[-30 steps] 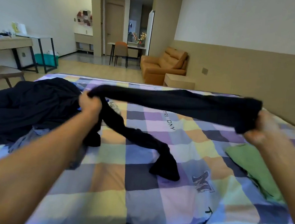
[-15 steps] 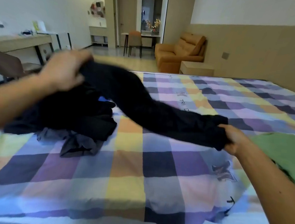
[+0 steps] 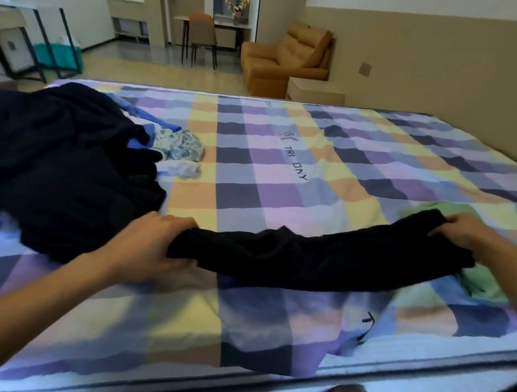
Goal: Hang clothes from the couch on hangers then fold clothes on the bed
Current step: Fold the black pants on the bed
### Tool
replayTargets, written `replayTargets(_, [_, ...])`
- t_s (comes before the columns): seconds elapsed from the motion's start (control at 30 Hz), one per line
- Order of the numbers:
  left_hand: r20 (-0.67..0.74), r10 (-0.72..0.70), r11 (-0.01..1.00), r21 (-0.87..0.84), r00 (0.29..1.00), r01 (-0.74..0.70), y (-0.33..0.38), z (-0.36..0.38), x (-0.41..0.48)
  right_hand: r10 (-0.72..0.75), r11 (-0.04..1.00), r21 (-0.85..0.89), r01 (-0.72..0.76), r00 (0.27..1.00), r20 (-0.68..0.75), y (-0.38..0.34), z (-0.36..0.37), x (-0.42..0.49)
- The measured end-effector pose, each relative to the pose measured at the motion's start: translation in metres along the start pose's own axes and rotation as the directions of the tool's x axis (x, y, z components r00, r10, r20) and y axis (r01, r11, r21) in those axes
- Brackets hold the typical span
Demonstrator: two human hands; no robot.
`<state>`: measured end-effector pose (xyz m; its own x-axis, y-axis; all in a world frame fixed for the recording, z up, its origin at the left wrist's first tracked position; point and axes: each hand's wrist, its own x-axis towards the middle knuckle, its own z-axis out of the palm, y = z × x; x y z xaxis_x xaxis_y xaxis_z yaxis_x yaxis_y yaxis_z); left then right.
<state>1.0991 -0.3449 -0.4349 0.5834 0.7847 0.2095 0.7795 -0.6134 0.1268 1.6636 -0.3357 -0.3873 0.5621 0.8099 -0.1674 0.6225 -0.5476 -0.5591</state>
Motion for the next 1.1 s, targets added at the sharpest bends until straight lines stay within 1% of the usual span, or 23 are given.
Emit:
replayTargets(0.07, [0.163,0.014,0.999,0.03,0.986,-0.019,0.005,0.01,0.0,-0.048,0.969,-0.246,0.019,0.993,-0.11,0.006,0.012,0.002])
replayTargets(0.1, [0.212,0.002,0.999,0.035,0.977,-0.01,0.003,0.014,-0.003,-0.139,0.953,-0.288,0.091,0.979,-0.152,0.0,0.025,-0.006])
replayTargets(0.13, [0.235,-0.011,1.0,0.029,0.972,0.005,-0.002,0.017,-0.007,-0.268,0.937,-0.276,0.213,0.947,-0.179,-0.01,0.041,-0.019])
replayTargets(0.17, [0.237,-0.03,0.999,0.03,0.971,0.023,-0.007,0.019,-0.012,-0.393,0.911,-0.207,0.357,0.903,-0.171,-0.025,0.06,-0.037])
replayTargets(0.2, [0.228,-0.044,0.998,0.048,0.973,0.033,-0.014,0.017,-0.016,-0.489,0.872,-0.1,0.479,0.863,-0.125,-0.042,0.078,-0.057])
replayTargets(0.23, [0.221,-0.059,0.996,0.082,0.973,0.042,-0.021,0.016,-0.021,-0.569,0.822,0.004,0.569,0.822,-0.032,-0.057,0.097,-0.078])
replayTargets(0.27, [0.209,-0.073,0.992,0.114,0.975,0.05,-0.029,0.013,-0.026,-0.652,0.758,0.086,0.646,0.753,0.087,-0.072,0.114,-0.1])
replayTargets(0.33, [0.169,-0.093,0.985,0.157,0.981,0.067,-0.044,0.004,-0.033,-0.794,0.588,0.177,0.79,0.521,0.314,-0.098,0.145,-0.139])
replayTargets(0.37, [0.151,-0.101,0.984,0.164,0.983,0.076,-0.051,-0.002,-0.037,-0.814,0.516,0.182,0.837,0.412,0.41,-0.11,0.158,-0.154])
replayTargets(0.4, [0.133,-0.1,0.983,0.167,0.986,0.077,-0.057,-0.008,-0.038,-0.806,0.467,0.151,0.871,0.349,0.479,-0.119,0.168,-0.165])
replayTargets(0.47, [0.091,-0.085,0.975,0.211,0.992,0.065,-0.067,-0.02,-0.041,-0.805,0.361,0.058,0.931,0.28,0.523,-0.134,0.183,-0.174])
replayTargets(0.53, [0.05,-0.104,0.952,0.295,0.993,0.085,-0.076,-0.03,-0.04,-0.838,0.317,0.072,0.946,0.244,0.488,-0.142,0.185,-0.172])
replayTargets(0.6, [-0.044,-0.163,0.909,0.383,0.986,0.168,-0.085,-0.043,-0.039,-0.881,0.343,0.139,0.929,0.267,0.391,-0.148,0.178,-0.162])
replayTargets(0.7, [-0.16,-0.36,0.806,0.443,0.919,0.393,-0.095,-0.06,-0.029,-0.901,0.407,0.136,0.903,0.373,0.219,-0.153,0.157,-0.143])
replayTargets(0.73, [-0.19,-0.446,0.775,0.407,0.875,0.483,-0.096,-0.068,-0.022,-0.893,0.437,0.102,0.893,0.418,0.165,-0.156,0.151,-0.137])
replayTargets(0.8, [-0.239,-0.621,0.696,0.271,0.747,0.665,-0.101,-0.084,0.0,-0.853,0.521,0.046,0.853,0.518,0.059,-0.165,0.143,-0.126])
replayTargets(0.83, [-0.244,-0.68,0.666,0.189,0.691,0.722,-0.102,-0.093,0.014,-0.819,0.574,0.036,0.818,0.574,0.011,-0.171,0.141,-0.12])
replayTargets(0.9, [-0.265,-0.724,0.672,-0.064,0.637,0.737,-0.11,-0.107,0.044,-0.721,0.679,0.101,0.727,0.686,-0.092,-0.187,0.139,-0.112])
replayTargets(0.97, [-0.249,-0.725,0.684,-0.373,0.642,0.627,-0.113,-0.119,0.068,-0.596,0.726,0.303,0.617,0.785,-0.171,-0.204,0.138,-0.11])
replayTargets(1.0, [-0.209,-0.699,0.681,-0.487,0.684,0.547,-0.114,-0.122,0.076,-0.529,0.725,0.415,0.549,0.83,-0.174,-0.211,0.137,-0.111])
replayTargets(1.03, [-0.157,-0.645,0.687,-0.547,0.748,0.478,-0.113,-0.122,0.081,-0.482,0.726,0.477,0.495,0.861,-0.16,-0.214,0.138,-0.114])
replayTargets(1.07, [-0.1,-0.585,0.707,-0.549,0.805,0.446,-0.113,-0.117,0.083,-0.469,0.747,0.469,0.472,0.873,-0.133,-0.216,0.14,-0.119])
replayTargets(1.1, [-0.054,-0.54,0.743,-0.5,0.84,0.445,-0.112,-0.11,0.078,-0.487,0.772,0.417,0.479,0.868,-0.096,-0.214,0.146,-0.125])
